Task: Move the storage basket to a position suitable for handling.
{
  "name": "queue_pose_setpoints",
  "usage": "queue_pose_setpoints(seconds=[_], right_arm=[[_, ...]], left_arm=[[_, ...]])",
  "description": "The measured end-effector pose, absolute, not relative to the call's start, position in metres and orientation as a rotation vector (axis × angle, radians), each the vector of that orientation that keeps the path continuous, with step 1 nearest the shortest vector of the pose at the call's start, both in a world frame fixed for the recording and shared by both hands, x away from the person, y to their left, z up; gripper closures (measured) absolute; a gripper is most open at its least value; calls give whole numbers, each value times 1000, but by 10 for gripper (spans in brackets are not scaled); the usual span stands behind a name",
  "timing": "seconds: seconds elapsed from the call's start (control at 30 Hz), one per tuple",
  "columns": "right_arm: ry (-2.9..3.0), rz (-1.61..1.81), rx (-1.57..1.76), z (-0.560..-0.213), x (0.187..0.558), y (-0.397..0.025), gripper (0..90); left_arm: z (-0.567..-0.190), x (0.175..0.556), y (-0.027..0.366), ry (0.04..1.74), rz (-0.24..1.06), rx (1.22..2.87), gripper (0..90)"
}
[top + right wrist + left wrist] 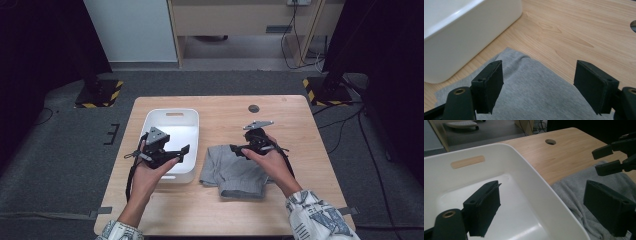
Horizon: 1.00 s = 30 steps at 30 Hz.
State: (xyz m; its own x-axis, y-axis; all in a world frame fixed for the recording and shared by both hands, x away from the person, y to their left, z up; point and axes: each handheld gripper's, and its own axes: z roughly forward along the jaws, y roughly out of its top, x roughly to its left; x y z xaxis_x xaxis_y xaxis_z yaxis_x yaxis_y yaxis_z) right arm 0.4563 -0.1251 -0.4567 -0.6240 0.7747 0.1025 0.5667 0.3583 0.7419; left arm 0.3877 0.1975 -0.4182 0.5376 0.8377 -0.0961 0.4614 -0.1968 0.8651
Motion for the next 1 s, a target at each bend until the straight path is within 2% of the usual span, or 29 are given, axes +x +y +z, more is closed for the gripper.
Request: queue_pose_setpoints(seconds=[0.7, 1.0], right_arm=[[2327, 1105, 1254, -461, 457, -158, 229], [2311, 1100, 1277, -463, 457, -169, 229]], left_arm=[[-424, 379, 140, 951, 437, 1936, 132], [-427, 378, 126, 930, 421, 1950, 132]])
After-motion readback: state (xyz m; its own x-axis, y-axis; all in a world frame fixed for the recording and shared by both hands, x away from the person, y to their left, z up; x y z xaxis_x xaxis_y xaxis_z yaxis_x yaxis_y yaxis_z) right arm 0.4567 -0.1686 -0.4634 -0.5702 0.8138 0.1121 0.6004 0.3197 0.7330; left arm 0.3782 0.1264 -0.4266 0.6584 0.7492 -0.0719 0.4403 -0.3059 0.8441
